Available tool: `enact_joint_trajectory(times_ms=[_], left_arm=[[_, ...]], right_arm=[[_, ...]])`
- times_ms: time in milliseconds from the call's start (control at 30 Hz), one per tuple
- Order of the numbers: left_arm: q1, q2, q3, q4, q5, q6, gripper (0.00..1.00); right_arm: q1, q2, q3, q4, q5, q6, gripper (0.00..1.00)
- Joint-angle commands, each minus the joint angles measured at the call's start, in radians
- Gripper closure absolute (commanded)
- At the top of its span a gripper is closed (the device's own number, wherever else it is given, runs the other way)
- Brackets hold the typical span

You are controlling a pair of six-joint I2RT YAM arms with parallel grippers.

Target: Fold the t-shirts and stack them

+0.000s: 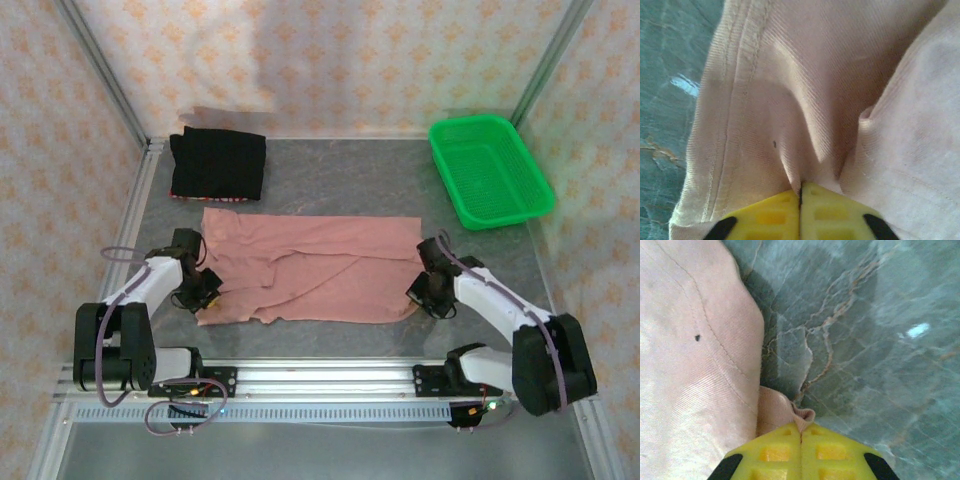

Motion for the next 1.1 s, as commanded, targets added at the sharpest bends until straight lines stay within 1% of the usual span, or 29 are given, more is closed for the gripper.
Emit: enact_joint_trajectory(times_ms=[0, 100, 133, 267, 400, 567, 733, 833, 900, 967, 1067], left_arm=[[0.008, -0.042, 0.037, -0.029, -0.046, 0.019, 0.99], [0.009, -0.099, 0.08, -0.089, -0.041, 0.034, 1.0], [0.008, -0.119, 0.095, -0.111, -0.043, 0.04, 1.0], [0.008, -0.197, 0.188, -0.204, -0.054, 0.072, 1.0], [0.008, -0.217, 0.25, -0.261, -0.051, 0.092, 1.0], [0.008, -0.233, 0.283, -0.274, -0.049, 0.095, 1.0], [0.008, -0.184, 0.369, -0.286, -0.026, 0.123, 1.0], [0.008, -0.121, 0.437, -0.269, -0.012, 0.143, 1.0], [0.006, -0.062, 0.48, -0.255, 0.01, 0.145, 1.0], [-0.001, 0.011, 0.529, -0.246, 0.028, 0.19, 1.0], [-0.016, 0.122, 0.601, -0.224, 0.026, 0.216, 1.0]], right_arm=[[-0.006, -0.07, 0.053, -0.117, 0.059, -0.023, 0.97], [-0.006, -0.108, 0.08, -0.185, 0.059, -0.023, 0.98], [-0.007, -0.124, 0.095, -0.208, 0.058, -0.024, 1.0], [-0.006, -0.179, 0.171, -0.29, 0.065, -0.03, 1.0], [-0.008, -0.18, 0.253, -0.334, 0.065, -0.046, 1.0], [-0.016, -0.168, 0.302, -0.35, 0.078, -0.062, 1.0], [-0.056, -0.134, 0.36, -0.357, 0.088, -0.119, 1.0], [-0.091, -0.076, 0.42, -0.352, 0.087, -0.165, 1.0], [-0.104, -0.029, 0.466, -0.35, 0.09, -0.2, 1.0], [-0.115, 0.034, 0.51, -0.344, 0.099, -0.241, 1.0], [-0.134, 0.137, 0.557, -0.31, 0.103, -0.286, 1.0]])
